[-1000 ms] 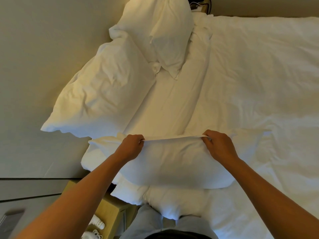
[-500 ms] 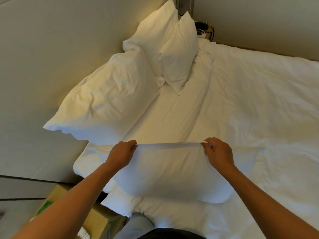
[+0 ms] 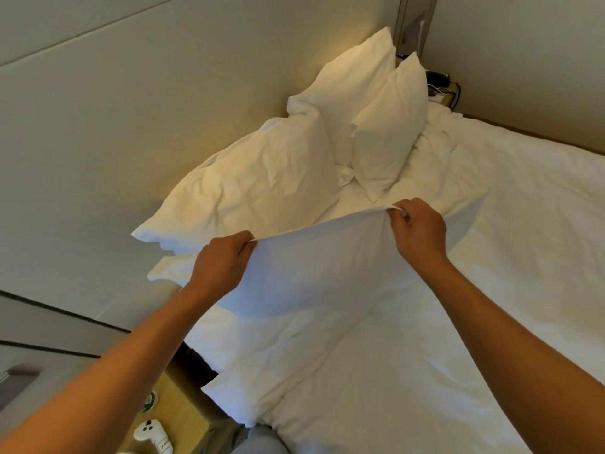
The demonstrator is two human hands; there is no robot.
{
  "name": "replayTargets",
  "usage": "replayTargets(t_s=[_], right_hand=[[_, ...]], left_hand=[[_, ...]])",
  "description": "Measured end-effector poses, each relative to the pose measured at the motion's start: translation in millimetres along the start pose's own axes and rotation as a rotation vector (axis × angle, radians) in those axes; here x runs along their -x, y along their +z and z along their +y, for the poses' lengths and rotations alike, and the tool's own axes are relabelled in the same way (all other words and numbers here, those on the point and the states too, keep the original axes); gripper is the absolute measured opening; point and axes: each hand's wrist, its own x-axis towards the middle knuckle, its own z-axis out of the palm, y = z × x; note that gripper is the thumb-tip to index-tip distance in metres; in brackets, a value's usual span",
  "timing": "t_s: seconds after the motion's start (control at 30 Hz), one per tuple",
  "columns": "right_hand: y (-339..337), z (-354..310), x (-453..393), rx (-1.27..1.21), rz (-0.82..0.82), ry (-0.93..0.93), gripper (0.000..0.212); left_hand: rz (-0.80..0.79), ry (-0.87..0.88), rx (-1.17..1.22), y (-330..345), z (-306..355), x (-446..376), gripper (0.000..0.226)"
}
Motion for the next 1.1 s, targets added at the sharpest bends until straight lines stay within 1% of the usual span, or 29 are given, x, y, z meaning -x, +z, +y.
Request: replayTargets(t_s=[0.13, 0.3, 0.5, 0.63, 0.77, 0.87, 0.9, 0.97, 1.03, 1.1], right_hand=[[25, 2, -31, 0.012, -0.009, -0.006, 0.028], [54, -7, -93, 0.05, -0.021, -0.038, 0.029], [95, -33, -167, 0.087, -0.107, -0.101, 0.035], [123, -52, -200, 0.13, -0.163, -0.163, 0.034], [154, -56, -204, 0.182, -0.273, -0.152, 0.035], [174, -39, -186, 0.223, -0.407, -0.07, 0.035], [178, -34, -180, 0.21, -0.418, -0.033, 0.035], [180, -24, -172, 0.179, -0.37, 0.012, 0.035], [173, -16, -168, 0.177, -0.33, 0.012, 0.034], [161, -6, -162, 0.186, -0.324, 0.0, 0.033]], left_hand=[[0.028, -0.019, 0.042, 15, -1, -3, 0.025], [0.101, -0.07, 0.092, 25, -5, -35, 0.026], [0.102, -0.155, 0.195, 26, -22, -81, 0.029], [0.055, -0.231, 0.267, 28, -46, -100, 0.029], [-0.006, -0.307, 0.237, 52, -61, -107, 0.033], [-0.117, -0.345, 0.192, 78, -63, -103, 0.033], [-0.134, -0.349, 0.194, 84, -63, -101, 0.033], [-0.134, -0.339, 0.202, 91, -61, -98, 0.032], [-0.146, -0.323, 0.203, 95, -57, -96, 0.031], [-0.191, -0.314, 0.211, 96, -48, -92, 0.03]])
